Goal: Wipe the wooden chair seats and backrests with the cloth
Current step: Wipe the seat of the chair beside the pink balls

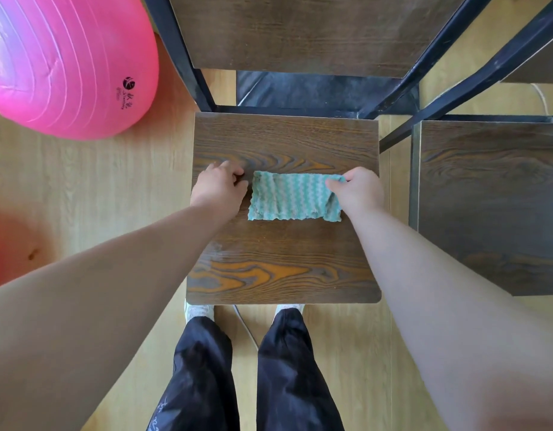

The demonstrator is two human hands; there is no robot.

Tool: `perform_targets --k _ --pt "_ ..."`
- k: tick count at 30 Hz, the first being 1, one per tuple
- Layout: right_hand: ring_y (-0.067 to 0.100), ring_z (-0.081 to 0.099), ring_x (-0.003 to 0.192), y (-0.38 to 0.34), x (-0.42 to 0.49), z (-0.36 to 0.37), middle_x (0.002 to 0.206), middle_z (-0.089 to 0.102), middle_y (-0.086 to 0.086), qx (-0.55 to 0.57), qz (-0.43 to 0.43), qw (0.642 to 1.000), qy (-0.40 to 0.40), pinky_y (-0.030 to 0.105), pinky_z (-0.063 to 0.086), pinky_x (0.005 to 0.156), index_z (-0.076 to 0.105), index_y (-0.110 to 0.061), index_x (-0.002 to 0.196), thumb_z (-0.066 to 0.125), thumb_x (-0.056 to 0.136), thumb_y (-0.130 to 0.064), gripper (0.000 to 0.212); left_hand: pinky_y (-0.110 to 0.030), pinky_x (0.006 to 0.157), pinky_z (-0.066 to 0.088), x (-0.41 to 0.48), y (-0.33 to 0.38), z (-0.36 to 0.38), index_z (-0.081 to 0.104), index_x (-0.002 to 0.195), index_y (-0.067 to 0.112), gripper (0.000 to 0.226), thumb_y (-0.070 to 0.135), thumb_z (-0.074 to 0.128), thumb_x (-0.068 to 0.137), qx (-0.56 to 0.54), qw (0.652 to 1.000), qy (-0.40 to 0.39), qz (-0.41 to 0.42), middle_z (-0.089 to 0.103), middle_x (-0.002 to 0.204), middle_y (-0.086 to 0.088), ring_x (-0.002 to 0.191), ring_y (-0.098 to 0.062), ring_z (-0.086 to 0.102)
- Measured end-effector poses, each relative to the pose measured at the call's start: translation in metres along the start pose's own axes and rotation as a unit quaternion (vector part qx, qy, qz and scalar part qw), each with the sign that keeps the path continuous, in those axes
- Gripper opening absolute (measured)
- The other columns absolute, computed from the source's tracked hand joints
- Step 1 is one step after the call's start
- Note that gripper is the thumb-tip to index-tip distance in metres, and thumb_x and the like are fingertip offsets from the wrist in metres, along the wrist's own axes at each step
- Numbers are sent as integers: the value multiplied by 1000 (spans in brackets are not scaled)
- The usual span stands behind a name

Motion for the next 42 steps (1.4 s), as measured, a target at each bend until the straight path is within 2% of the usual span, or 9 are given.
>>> perform_targets --k 2,7,10,15,19,22,26,30,42 --pt "16 45 47 -2 -6 4 54 44 -1 8 8 1000 6 23 24 42 49 -16 60 66 87 -25 33 -44 95 46 -10 -7 -4 52 136 22 41 35 54 97 69 997 15 36 51 131 -8 120 -29 45" --pt "9 68 60 -30 -33 19 74 67 -4 111 3 994 -23 31 60 59 67 -22 89 63 85 -14 10 -48 99 39 -29 -28 -16 43 142 21 48 38 50 98 158 984 41 68 44 135 -10 126 -33 37" --pt "4 69 56 -59 -49 40 76 71 -2 203 -4 975 -88 28 61 61 68 -19 111 65 85 -14 26 -48 102 38 -34 -40 -23 42 141 21 46 37 49 98 126 989 50 57 45 136 -10 126 -33 38" --pt "9 71 63 -94 -70 75 80 72 2 290 17 942 -169 22 59 64 68 -15 118 69 87 -16 31 -46 104 37 -40 -55 -31 42 142 18 49 36 50 98 78 994 63 40 44 140 -9 128 -32 37" --pt "16 71 73 -88 -72 66 95 70 1 251 1 965 -73 27 60 64 70 -21 112 60 91 -14 24 -45 105 36 -44 -63 -36 41 144 19 49 35 51 98 70 994 72 51 44 141 -7 128 -30 38" --pt "20 66 93 -79 -78 58 108 65 1 147 -60 987 24 36 58 80 70 -20 114 61 92 -18 24 -45 104 37 -46 -67 -37 41 144 20 48 34 51 99 66 993 74 63 44 141 -6 127 -30 38" --pt "21 55 112 -83 -88 79 127 53 4 31 -114 993 21 33 47 97 56 -19 137 63 93 -30 46 -45 103 36 -47 -71 -35 41 144 21 48 34 52 98 69 992 74 72 44 141 -5 127 -30 38" --pt "22 49 114 -83 -83 96 127 44 3 -61 -135 988 50 37 46 98 44 -24 146 62 93 -35 56 -46 106 35 -46 -75 -33 36 147 23 53 36 50 98 110 989 65 80 39 146 -4 131 -31 35" --pt "21 57 102 -73 -70 75 113 55 1 47 -190 980 26 29 49 91 70 -13 118 54 95 -7 29 -51 122 6 -41 -60 -15 2 158 22 63 38 31 104 319 937 25 140 -3 166 -7 152 -29 -2"
Point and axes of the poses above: each hand's wrist, its own x-axis towards the middle knuckle, its own z-axis out of the palm, y = z × x, the point moved 4 cm from there along x, towards the middle knuckle
